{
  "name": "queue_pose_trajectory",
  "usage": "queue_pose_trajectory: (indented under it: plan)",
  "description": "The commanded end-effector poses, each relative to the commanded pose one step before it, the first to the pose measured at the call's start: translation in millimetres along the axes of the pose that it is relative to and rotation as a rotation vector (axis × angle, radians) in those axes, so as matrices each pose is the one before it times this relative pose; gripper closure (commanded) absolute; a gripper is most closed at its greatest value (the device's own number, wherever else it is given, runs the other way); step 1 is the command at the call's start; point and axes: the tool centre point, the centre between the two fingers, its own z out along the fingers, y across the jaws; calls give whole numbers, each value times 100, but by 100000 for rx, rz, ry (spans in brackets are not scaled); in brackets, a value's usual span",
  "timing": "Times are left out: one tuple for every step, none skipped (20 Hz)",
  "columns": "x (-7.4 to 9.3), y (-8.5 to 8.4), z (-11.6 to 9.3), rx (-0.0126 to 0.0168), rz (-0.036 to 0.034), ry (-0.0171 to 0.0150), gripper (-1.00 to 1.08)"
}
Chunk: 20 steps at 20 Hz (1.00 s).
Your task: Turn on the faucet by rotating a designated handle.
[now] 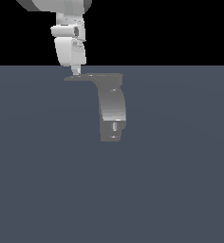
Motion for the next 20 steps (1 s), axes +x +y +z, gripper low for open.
queue_pose_trajectory:
  plan:
    - [-40, 648, -1, 11, -4, 0, 108]
    - [-15, 259, 1, 0, 0, 0, 108]
    - [32, 252, -7, 6, 65, -24, 108]
    - [-15, 262, 1, 0, 0, 0, 108]
    - [-15, 264, 1, 0, 0, 0, 108]
    - [-15, 266, 1, 0, 0, 0, 108]
    - [-16, 268, 1, 0, 0, 0, 108]
    - [-16, 270, 1, 0, 0, 0, 108]
    - [-16, 271, 0, 0, 0, 0, 108]
    - [-16, 273, 0, 0, 0, 0, 108]
    - [-16, 275, 0, 0, 0, 0, 108]
    - [-16, 276, 0, 0, 0, 0, 108]
    - [29, 270, -10, 10, 62, -29, 108]
    - [-16, 279, 0, 0, 0, 0, 108]
    - [-16, 281, 0, 0, 0, 0, 108]
    - [-16, 282, 0, 0, 0, 0, 108]
    - [-17, 284, 0, 0, 0, 0, 108]
    - [-17, 285, 0, 0, 0, 0, 108]
    - [-17, 287, 0, 0, 0, 0, 108]
    - [-17, 288, 0, 0, 0, 0, 108]
